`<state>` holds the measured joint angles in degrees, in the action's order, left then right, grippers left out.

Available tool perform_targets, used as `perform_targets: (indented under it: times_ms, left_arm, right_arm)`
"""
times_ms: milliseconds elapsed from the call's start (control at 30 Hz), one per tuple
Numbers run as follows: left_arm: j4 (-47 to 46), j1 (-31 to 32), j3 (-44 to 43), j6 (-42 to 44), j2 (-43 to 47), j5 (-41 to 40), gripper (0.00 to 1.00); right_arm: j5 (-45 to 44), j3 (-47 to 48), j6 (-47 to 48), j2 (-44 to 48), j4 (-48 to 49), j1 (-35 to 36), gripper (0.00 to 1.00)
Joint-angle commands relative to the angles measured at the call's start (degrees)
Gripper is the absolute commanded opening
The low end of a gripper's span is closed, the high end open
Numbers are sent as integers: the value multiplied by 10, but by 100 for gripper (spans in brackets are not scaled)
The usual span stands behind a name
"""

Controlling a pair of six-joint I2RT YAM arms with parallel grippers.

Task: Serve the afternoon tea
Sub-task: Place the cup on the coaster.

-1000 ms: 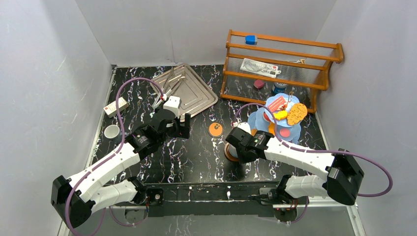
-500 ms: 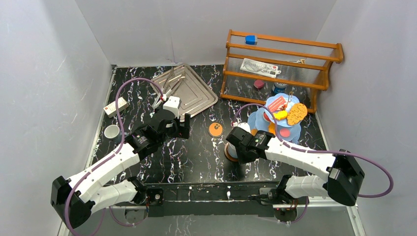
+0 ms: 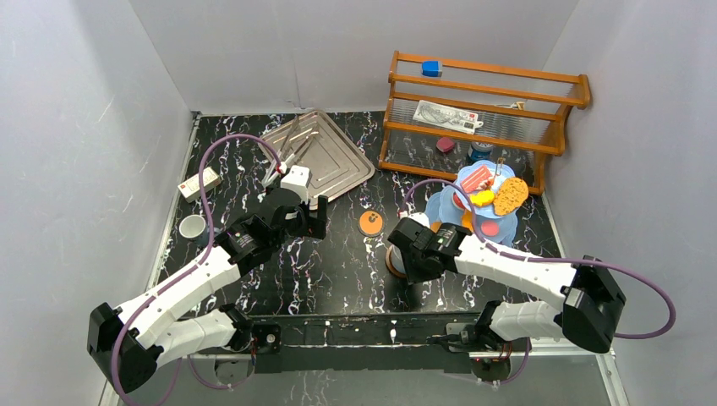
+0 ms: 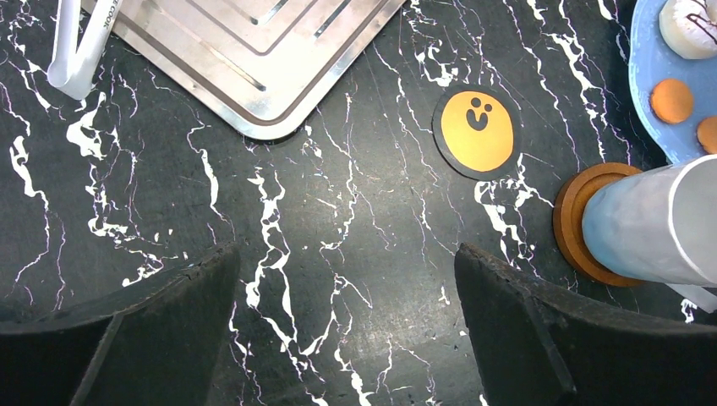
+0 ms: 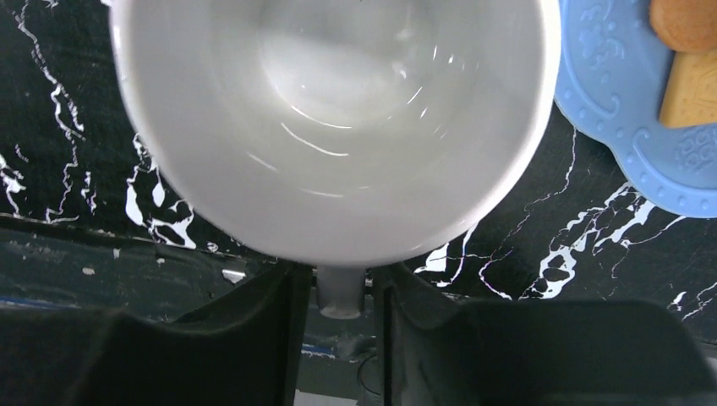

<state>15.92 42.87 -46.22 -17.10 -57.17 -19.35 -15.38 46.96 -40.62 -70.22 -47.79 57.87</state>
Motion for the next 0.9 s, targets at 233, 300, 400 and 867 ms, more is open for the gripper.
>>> perform_targets:
  times_ms: [233, 300, 400, 867]
  left_arm:
    - [18, -3, -4, 7, -19, 26, 93]
    - [22, -3, -10, 8, -22, 39, 91]
    - [33, -2, -23, 2, -22, 58, 88]
    - [135, -3, -112, -86, -31, 77, 80]
  right_arm:
    - [8, 75, -17, 54, -51, 2, 72]
    - [11, 86, -17, 65, -56, 2, 77]
    - [8, 118, -12, 87, -60, 2, 88]
    - [-24, 169, 59, 221, 16, 2, 99]
